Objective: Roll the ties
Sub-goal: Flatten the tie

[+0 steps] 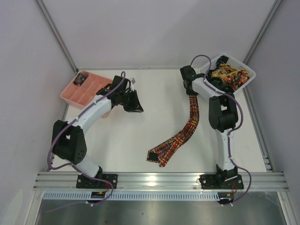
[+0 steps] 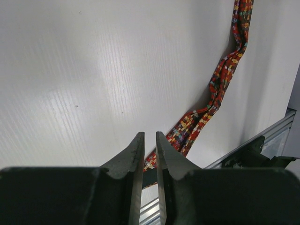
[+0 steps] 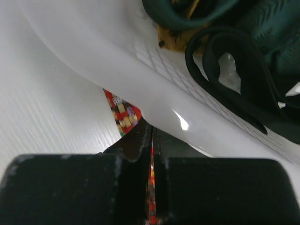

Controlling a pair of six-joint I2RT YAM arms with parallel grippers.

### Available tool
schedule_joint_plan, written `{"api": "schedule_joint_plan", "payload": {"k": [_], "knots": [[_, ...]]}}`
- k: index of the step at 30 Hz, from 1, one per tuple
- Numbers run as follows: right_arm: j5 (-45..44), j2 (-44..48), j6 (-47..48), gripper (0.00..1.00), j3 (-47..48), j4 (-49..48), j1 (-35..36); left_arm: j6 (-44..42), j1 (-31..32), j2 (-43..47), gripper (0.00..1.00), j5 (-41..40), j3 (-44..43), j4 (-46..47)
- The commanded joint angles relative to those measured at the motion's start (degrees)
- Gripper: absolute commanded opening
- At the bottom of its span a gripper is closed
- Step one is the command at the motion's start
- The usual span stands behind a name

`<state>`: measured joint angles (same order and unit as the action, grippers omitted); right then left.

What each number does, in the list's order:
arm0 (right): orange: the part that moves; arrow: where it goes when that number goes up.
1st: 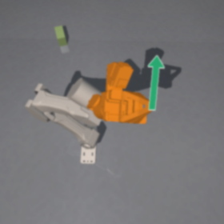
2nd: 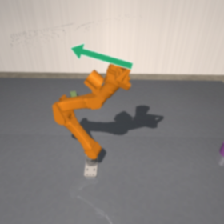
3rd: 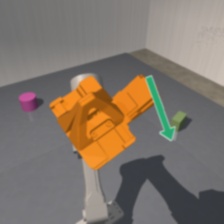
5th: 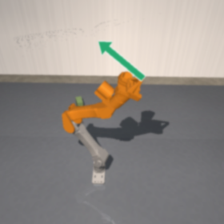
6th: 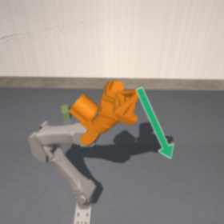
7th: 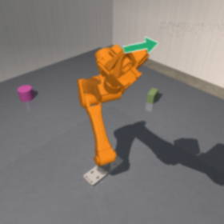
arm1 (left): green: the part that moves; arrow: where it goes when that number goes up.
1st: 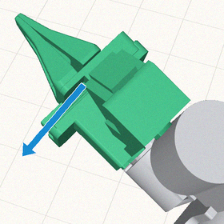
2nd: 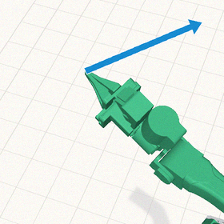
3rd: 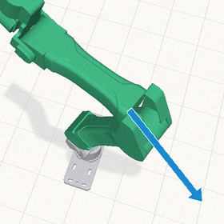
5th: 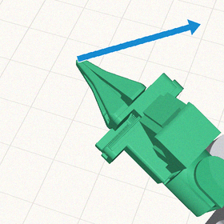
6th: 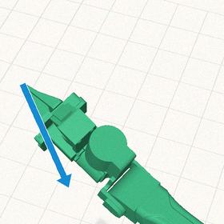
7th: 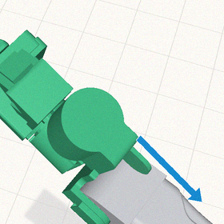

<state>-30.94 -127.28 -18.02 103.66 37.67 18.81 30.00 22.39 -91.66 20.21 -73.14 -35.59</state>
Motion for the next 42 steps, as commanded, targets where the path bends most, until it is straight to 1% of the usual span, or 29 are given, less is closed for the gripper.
{"api": "schedule_joint_plan", "payload": {"k": [1, 10, 12, 13, 16, 17, 18, 19, 20, 22, 23, 26, 27, 28, 30, 31, 33, 34, 37, 39, 42], "knots": [[-1.5, -2.9, 0.8, 0.00, 5.2, -2.8, -0.7, 0.8, 0.1, 2.6, 0.20, 1.3, 0.5, 1.3], [3.3, -7.6, -0.7, 0.00, 4.3, -2.9, -0.4, 0.7, 0.1, 3.8, 0.21, 0.4, -0.2, -0.3], [5.9, -8.9, 0.1, 0.00, 4.7, -1.8, 0.2, 0.7, 0.0, 4.1, 0.22, -0.2, -0.4, -0.7], [6.8, -8.9, 1.0, 0.00, 4.5, -2.0, 1.7, 0.8, 0.0, 4.5, 0.23, -1.0, -0.4, -0.8], [15.3, -7.7, 1.7, 0.00, 2.7, -3.1, 4.3, 1.5, -1.0, 5.4, 0.23, -2.2, 0.0, -0.5], [20.6, -6.6, 1.6, 0.00, 0.7, -3.6, 5.0, 1.6, -1.9, 5.6, 0.24, -2.1, 0.2, -0.4], [22.7, -6.3, 1.7, 0.00, 0.1, -3.4, 6.1, 1.8, -2.3, 5.7, 0.24, -2.1, 0.3, -0.2], [24.5, -6.0, 1.8, 0.00, -0.6, -3.0, 8.2, 1.7, -2.8, 5.8, 0.24, -2.1, -0.2, -0.1], [28.9, -5.6, 1.7, 0.00, -2.2, -2.6, 9.6, 1.6, -3.2, 5.7, 0.24, -2.4, -0.4, -0.3], [33.9, -4.0, 0.5, 0.00, -4.6, -1.6, 11.7, 1.2, -4.5, 5.5, 0.24, -2.6, -1.5, -1.0], [37.2, -3.4, 0.7, 0.00, -7.0, -1.1, 14.5, 1.0, -5.5, 5.3, 0.24, -3.1, -1.8, -1.2], [43.1, 1.0, 2.6, 0.00, -12.1, 0.5, 19.1, 0.6, -7.0, 5.3, 0.24, -3.5, -2.7, -1.6], [44.3, 3.0, 3.2, 0.00, -16.6, -0.1, 19.9, 0.4, -7.3, 5.3, 0.24, -3.6, -2.8, -1.7], [45.1, 8.1, 3.5, 0.00, -19.3, -0.8, 20.2, 0.1, -7.4, 5.0, 0.24, -3.5, -3.0, -1.8], [44.0, 13.4, 3.3, 0.00, -25.0, -2.1, 20.4, -0.3, -7.4, 4.5, 0.24, -3.1, -3.1, -2.5], [42.4, 18.5, 2.7, 0.00, -26.0, -2.0, 20.2, -0.1, -7.4, 4.4, 0.25, -2.5, -2.4, -2.4], [41.8, 22.8, 2.3, 0.05, -27.3, -1.4, 19.4, 0.8, -6.9, 4.4, 0.24, -1.4, -0.4, -1.6], [41.1, 26.0, 1.9, 0.12, -27.4, -0.9, 19.2, 0.9, -6.5, 4.5, 0.24, -1.2, 0.3, -1.6], [42.4, 29.7, 0.3, 0.18, -26.8, 1.4, 18.5, 0.9, -3.8, 4.9, 0.23, -2.4, 2.5, -2.9], [44.4, 31.9, -1.4, 0.20, -27.1, 4.2, 18.6, 1.7, -1.4, 5.5, 0.23, -2.7, 5.4, -3.2], [46.4, 35.8, -2.9, 0.19, -32.3, 5.6, 19.2, 3.7, 1.3, 7.4, 0.23, -2.8, 9.0, -1.9]]}}
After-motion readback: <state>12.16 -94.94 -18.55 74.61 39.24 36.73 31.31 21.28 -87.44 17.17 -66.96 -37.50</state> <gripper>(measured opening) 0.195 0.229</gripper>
